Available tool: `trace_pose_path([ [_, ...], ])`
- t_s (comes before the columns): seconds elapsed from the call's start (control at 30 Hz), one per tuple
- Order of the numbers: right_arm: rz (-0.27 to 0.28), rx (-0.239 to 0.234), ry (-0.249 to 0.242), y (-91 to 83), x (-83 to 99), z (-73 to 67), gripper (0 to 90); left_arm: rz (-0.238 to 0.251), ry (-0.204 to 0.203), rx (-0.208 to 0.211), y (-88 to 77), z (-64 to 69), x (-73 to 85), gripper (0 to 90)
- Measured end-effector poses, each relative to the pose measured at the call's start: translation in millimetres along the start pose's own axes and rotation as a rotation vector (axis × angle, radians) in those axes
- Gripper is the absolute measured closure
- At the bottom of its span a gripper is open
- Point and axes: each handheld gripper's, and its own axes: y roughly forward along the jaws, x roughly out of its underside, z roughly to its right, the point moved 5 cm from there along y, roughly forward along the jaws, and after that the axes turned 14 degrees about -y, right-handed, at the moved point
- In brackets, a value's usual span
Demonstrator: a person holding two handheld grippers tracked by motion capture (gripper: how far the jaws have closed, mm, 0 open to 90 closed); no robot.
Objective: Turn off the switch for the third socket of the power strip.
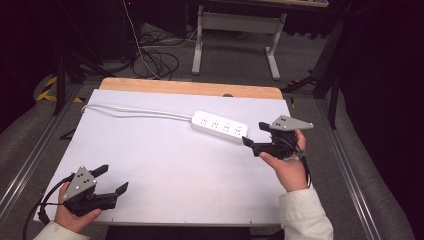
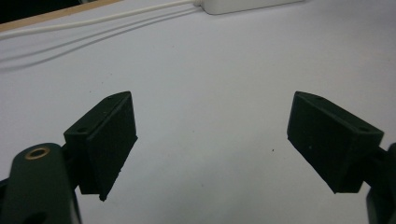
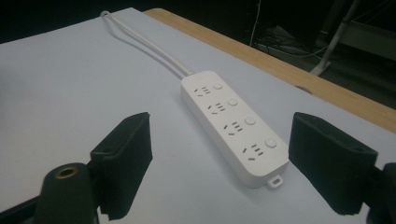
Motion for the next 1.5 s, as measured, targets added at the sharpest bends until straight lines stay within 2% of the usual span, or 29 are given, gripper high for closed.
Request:
trace_pose_path([
  [0.1, 0.016, -0.032, -0.007, -6.7, 7.3, -9.1, 20.0, 0.002, -0.002, -0.002, 0.0, 0.0, -0.1, 16.1],
  [0.2, 0.034, -0.086, -0.033, -11.6, 15.8, -19.9, 17.8, 0.013, -0.012, -0.003, -0.7, -0.1, -0.6, 16.1],
  [0.37, 0.071, -0.124, -0.004, -18.6, 30.9, -33.3, 16.4, 0.015, -0.017, -0.01, -1.3, -1.4, -0.7, 16.1],
  [0.53, 0.071, -0.171, 0.006, -18.7, 49.3, -46.1, 15.9, 0.016, -0.013, -0.01, -1.5, -1.4, -0.8, 16.2],
  [0.7, 0.083, -0.205, 0.037, -16.9, 68.8, -54.6, 15.9, 0.018, -0.018, -0.007, -1.4, -1.0, -0.8, 16.3],
  [1.03, 0.07, -0.194, 0.052, -17.9, 100.9, -70.2, 15.0, 0.016, -0.003, 0.002, -1.8, 0.7, -0.8, 16.4],
  [1.23, 0.025, -0.185, 0.078, -12.7, 117.9, -74.3, 15.0, 0.011, -0.007, 0.002, -1.6, 0.9, -0.6, 16.4],
  [1.5, -0.007, -0.188, 0.091, -10.8, 129.2, -80.5, 15.2, 0.009, -0.012, 0.003, -2.4, 0.1, -0.4, 16.3],
])
